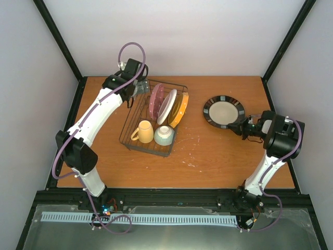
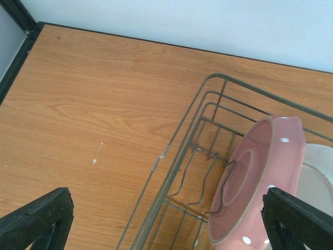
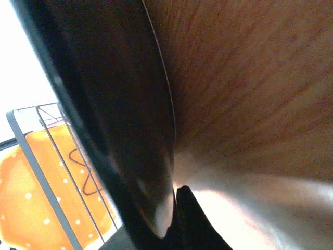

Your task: Load the mixed dishes into the dish rack

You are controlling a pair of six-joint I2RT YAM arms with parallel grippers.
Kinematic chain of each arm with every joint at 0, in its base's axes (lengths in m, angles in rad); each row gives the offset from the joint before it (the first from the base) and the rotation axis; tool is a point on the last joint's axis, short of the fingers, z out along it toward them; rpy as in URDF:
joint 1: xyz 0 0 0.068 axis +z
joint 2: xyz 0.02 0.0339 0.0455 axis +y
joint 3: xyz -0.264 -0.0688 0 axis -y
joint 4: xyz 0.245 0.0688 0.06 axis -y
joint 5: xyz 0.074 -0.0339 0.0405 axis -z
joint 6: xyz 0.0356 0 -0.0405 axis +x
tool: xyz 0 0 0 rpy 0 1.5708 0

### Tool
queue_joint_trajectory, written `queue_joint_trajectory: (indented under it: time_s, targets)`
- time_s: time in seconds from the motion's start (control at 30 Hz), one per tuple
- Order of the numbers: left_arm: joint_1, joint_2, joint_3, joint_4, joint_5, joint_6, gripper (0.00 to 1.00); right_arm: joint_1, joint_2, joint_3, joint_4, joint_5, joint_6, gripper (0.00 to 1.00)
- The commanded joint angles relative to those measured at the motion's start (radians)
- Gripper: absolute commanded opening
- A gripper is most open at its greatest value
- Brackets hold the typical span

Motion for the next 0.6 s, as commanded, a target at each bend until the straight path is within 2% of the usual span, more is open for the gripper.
queue_joint_trajectory:
  time_s: [0.0,0.17,0.3,0.4,0.57]
  targets:
    - [0.008,-0.021,0.021,0.096,0.091,0.05,0.98,0.018,-0.045,-0.087,-0.078,0.133,-0.029,0.03]
    - [0.007,-0.053,0.002,0.28,0.405,0.091,0.94,0.018,-0.235,-0.125,-0.079,0.013,-0.02,0.03]
    - [0.008,-0.001,0.054,0.35,0.719,0.084,0.89,0.017,-0.437,-0.116,-0.116,-0.041,0.029,0.03]
    - [0.008,0.047,0.09,0.384,0.901,0.052,0.84,0.017,-0.553,-0.082,-0.167,-0.06,0.067,0.03]
    - [0.007,0.092,0.098,0.445,1.088,-0.002,0.83,0.026,-0.674,0.013,-0.295,-0.08,0.066,0.03]
